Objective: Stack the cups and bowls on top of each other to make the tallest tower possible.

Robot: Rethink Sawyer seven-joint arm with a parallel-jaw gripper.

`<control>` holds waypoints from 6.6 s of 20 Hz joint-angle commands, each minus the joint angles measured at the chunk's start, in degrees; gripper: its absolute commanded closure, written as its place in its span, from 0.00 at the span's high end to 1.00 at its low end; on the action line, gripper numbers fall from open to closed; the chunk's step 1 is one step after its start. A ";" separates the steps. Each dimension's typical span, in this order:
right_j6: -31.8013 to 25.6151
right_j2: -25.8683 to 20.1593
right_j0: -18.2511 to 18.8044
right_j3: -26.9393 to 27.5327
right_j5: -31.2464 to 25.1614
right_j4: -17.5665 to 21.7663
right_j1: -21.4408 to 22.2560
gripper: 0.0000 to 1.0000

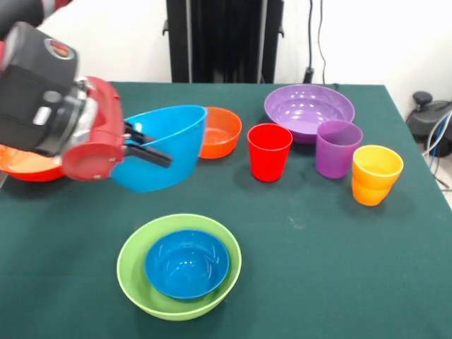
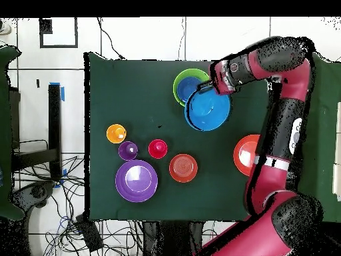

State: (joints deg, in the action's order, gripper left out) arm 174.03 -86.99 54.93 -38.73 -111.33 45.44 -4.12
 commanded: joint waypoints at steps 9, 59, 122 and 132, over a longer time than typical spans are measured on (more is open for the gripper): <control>22.97 17.16 -4.70 7.07 23.25 -4.09 1.63 0.00; 17.21 -17.17 -13.91 30.70 5.69 22.88 -5.06 0.00; 10.36 -11.13 -11.45 25.93 -6.72 30.36 -7.83 0.00; 11.26 -12.56 -12.83 27.68 -6.68 31.76 -7.46 0.00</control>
State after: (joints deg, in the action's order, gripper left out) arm 184.29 -105.80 44.20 -13.93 -114.81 74.09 -12.61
